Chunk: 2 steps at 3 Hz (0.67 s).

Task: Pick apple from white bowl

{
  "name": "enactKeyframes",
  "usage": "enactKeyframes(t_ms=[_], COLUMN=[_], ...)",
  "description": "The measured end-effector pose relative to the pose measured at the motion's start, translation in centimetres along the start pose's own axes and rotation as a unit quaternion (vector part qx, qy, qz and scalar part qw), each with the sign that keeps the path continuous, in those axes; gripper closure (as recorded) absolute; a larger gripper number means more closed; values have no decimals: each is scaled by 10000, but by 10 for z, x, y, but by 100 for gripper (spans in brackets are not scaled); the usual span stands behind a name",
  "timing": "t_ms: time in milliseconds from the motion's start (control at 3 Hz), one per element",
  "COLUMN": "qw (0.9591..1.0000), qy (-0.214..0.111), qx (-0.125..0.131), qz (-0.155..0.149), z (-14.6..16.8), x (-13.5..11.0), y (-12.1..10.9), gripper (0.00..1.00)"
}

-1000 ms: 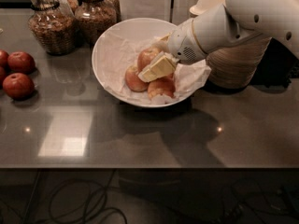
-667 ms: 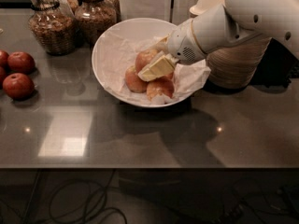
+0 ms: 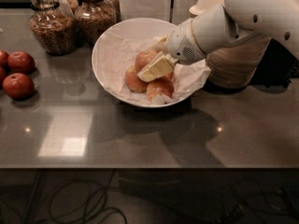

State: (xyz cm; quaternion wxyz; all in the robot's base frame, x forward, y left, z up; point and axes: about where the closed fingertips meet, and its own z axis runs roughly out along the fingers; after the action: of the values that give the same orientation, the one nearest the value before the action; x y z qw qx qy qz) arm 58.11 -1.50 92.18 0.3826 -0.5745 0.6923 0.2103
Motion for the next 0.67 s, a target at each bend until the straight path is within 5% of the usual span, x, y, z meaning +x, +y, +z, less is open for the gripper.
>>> enactKeyframes(t_ms=[667], qw=[9998], qy=[-176], qx=[-71], qz=[-63], z=[-9], x=[-15], y=[-1], gripper=[100])
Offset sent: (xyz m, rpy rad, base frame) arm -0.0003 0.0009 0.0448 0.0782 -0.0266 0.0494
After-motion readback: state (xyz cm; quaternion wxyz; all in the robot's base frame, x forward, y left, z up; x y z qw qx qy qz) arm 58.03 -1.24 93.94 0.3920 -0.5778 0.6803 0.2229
